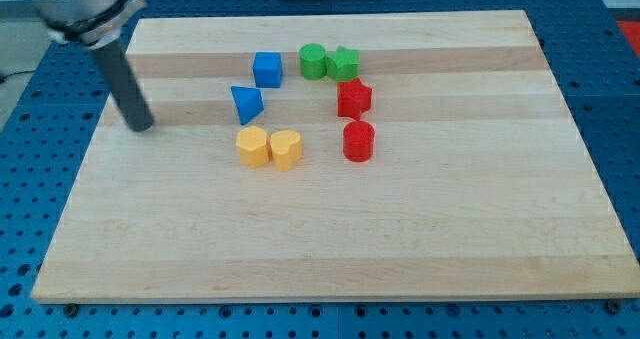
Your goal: Move red circle into the red star
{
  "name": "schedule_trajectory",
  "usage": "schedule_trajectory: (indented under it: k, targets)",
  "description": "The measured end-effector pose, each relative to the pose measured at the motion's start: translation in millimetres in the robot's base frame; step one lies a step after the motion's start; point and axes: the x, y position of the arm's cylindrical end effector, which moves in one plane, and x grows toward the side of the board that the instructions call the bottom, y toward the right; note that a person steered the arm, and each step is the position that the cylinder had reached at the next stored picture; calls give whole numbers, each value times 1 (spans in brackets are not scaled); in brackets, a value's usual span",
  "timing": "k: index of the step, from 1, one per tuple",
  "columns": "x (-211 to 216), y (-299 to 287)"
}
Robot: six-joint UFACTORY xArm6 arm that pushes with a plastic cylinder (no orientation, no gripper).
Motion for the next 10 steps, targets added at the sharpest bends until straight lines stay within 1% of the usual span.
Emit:
schedule_trajectory:
  k: [1,2,3,4,5,6,7,8,9,10]
  targets:
    - [40,6]
    - [66,45]
    - [98,105]
    - [106,187]
    - [88,261]
    - [63,295]
    - [42,277]
    - [37,277]
    - [16,277]
    - [20,337]
